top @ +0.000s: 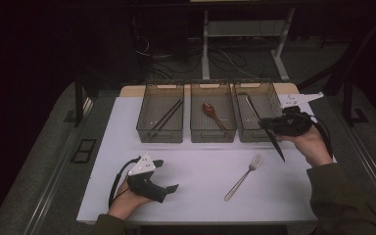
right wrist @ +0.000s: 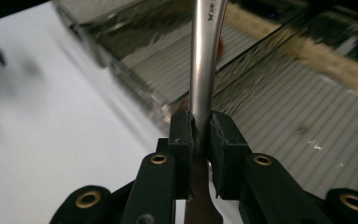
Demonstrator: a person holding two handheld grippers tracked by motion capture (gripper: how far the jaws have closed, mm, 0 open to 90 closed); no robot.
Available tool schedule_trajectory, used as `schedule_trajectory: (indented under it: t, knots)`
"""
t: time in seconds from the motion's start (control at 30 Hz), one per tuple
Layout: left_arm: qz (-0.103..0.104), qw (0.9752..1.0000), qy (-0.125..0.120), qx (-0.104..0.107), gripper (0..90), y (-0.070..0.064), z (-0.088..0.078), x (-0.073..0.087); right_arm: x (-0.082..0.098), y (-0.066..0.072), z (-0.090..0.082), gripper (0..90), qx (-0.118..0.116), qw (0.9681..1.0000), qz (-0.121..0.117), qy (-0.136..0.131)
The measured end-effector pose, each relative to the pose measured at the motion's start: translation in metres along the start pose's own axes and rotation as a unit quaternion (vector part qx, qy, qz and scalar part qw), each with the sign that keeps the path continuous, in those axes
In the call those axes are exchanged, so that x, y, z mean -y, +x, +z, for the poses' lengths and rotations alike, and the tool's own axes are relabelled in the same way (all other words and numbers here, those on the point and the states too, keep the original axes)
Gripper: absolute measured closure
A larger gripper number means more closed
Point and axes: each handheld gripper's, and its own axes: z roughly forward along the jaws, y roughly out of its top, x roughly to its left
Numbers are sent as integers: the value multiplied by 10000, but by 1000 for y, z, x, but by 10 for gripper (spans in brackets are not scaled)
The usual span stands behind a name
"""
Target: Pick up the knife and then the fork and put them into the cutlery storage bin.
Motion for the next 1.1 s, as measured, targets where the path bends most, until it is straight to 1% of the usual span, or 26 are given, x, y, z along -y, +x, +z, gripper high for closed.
schedule_trajectory:
  t: [0.13, 0.2, 0.37, 0.43, 0.57, 0.63, 0.73, 0.83, 0.87, 0.93, 1.03, 1.1]
  knots:
    - [-4, 10000, -29, 13, 0, 0, 0, 0, -16, -9, 1, 788, 118, 9999, 98, -42]
    - [-1, 10000, -33, 9, 0, 1, -1, 0, -23, -15, 1, 788, 230, 9996, 111, -81]
    - [2, 10000, -46, 3, 0, 0, -1, 0, -42, -31, 2, 788, 402, 9987, 213, -228]
    - [5, 10000, -45, 6, 0, 0, -1, 0, -49, -39, 5, 788, 550, 9980, 240, -179]
    - [5, 10000, -48, 11, 0, 1, -1, 0, -59, -55, 11, 788, 769, 9965, 314, -121]
    - [1, 10000, -44, 18, 0, 1, -1, 0, -63, -63, 13, 788, 806, 9961, 327, -144]
    - [2, 10000, -40, 22, 0, 0, 0, 0, -67, -71, 20, 788, 883, 9953, 351, -160]
    - [0, 10000, -49, 24, 0, 0, 0, 0, -66, -78, 31, 787, 871, 9957, 272, -128]
    - [-3, 10000, -49, 28, 0, 0, 0, 0, -66, -80, 35, 787, 907, 9955, 239, -96]
    - [-6, 10000, -48, 37, 0, 0, 0, 0, -62, -84, 42, 787, 891, 9957, 253, -10]
    - [-11, 10000, -51, 40, 0, 0, -1, 0, -55, -88, 52, 787, 914, 9953, 245, 193]
    - [-5, 10000, -52, 37, 0, 0, -1, 0, -50, -90, 57, 787, 921, 9951, 255, 262]
